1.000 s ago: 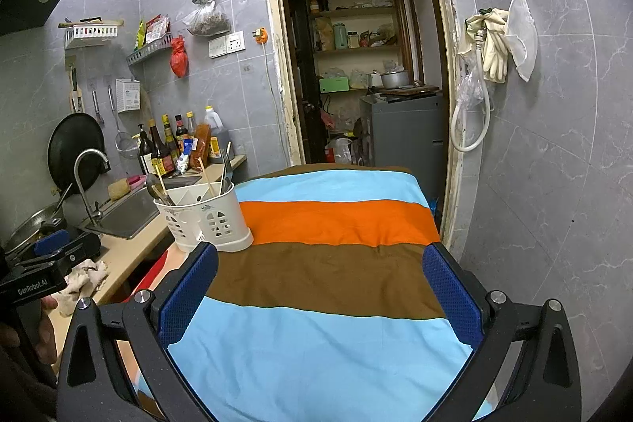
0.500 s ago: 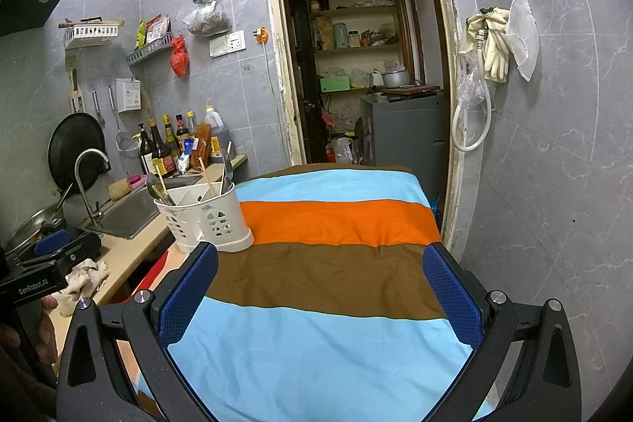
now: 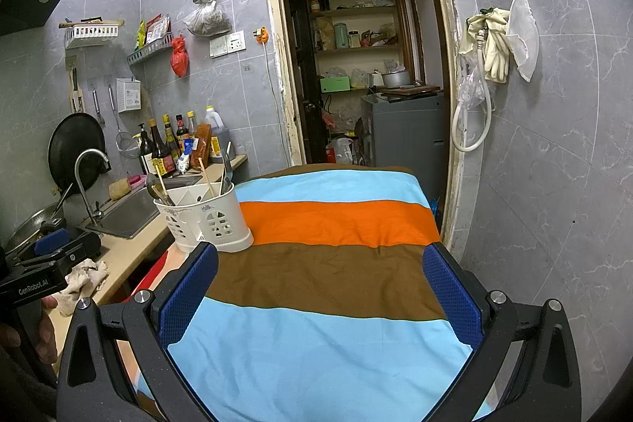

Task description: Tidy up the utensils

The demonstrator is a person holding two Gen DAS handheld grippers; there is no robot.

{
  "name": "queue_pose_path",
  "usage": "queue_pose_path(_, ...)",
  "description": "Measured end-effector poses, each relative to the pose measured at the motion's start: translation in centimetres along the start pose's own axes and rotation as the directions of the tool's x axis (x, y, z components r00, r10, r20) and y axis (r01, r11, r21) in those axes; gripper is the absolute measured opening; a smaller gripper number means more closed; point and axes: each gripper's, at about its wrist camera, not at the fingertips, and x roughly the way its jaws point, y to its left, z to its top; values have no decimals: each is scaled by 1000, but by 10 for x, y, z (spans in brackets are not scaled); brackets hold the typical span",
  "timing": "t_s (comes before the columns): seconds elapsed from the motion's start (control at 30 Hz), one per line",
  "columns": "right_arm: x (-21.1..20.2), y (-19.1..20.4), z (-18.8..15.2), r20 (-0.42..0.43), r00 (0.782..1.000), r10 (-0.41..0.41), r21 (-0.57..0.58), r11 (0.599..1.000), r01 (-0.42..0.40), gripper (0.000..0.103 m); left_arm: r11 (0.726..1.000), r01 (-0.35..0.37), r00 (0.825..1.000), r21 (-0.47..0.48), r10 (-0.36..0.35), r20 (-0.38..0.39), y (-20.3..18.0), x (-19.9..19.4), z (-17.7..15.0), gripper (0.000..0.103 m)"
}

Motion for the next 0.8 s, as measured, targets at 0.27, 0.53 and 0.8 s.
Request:
queue_pose_path(0.27,0,0,0,-1,1000,-1,0,1000,1,101,1000,-1,1000,-2,1,0,0,0,-1,102)
queue_pose_path(0.53,0,1,-1,-1,1000,-1,1,1000,1,101,1000,-1,1000,0,1,0,0,0,-1,102)
queue_pose_path(0.8,0,1,-1,-2,1000,-1,1,1000,1,101,1000,-1,1000,1,1,1,0,1,-1,102)
